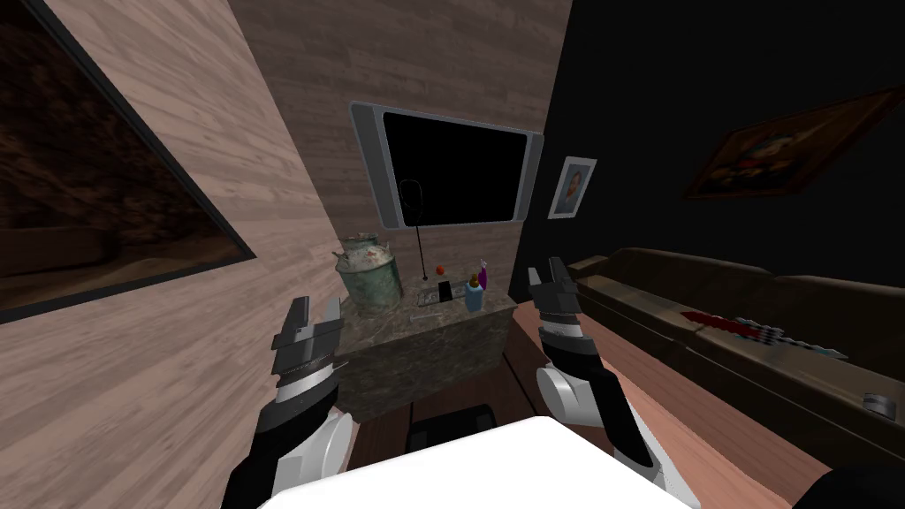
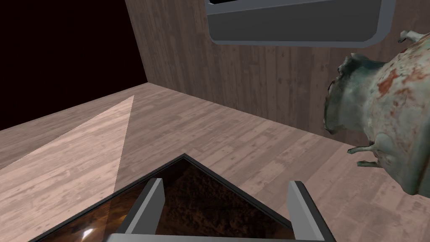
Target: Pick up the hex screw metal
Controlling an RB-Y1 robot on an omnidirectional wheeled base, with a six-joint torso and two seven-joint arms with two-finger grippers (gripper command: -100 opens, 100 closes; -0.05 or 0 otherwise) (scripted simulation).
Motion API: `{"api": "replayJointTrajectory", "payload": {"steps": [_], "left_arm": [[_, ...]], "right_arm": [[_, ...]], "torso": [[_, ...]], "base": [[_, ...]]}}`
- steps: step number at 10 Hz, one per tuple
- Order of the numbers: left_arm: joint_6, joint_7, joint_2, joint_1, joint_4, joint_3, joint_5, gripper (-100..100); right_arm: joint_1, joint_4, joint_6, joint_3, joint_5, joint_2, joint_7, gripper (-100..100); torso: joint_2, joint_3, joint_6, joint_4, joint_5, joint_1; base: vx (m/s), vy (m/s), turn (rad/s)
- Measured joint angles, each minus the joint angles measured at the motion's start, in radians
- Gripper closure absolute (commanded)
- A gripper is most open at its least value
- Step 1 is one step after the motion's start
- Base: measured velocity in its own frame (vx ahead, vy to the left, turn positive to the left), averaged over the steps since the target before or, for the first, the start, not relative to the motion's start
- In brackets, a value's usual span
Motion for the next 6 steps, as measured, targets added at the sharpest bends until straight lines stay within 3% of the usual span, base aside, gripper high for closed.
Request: {"api": "replayJointTrajectory", "payload": {"steps": [3, 6], "left_arm": [[0.032, -0.006, 0.073, -0.029, 0.027, 0.004, 0.024, -100], [0.096, -0.014, 0.137, -0.090, 0.073, 0.019, 0.064, -100]], "right_arm": [[0.000, 0.000, 0.000, 0.000, 0.000, 0.000, 0.000, 0], [0.000, 0.000, 0.000, 0.000, 0.000, 0.000, 0.000, 0]], "torso": [[0.001, 0.001, 0.000, 0.000, -0.001, -0.004], [0.001, 0.000, 0.000, 0.000, -0.001, -0.004]], "base": [[-0.020, -0.062, 0.063], [-0.019, -0.073, 0.072]]}}
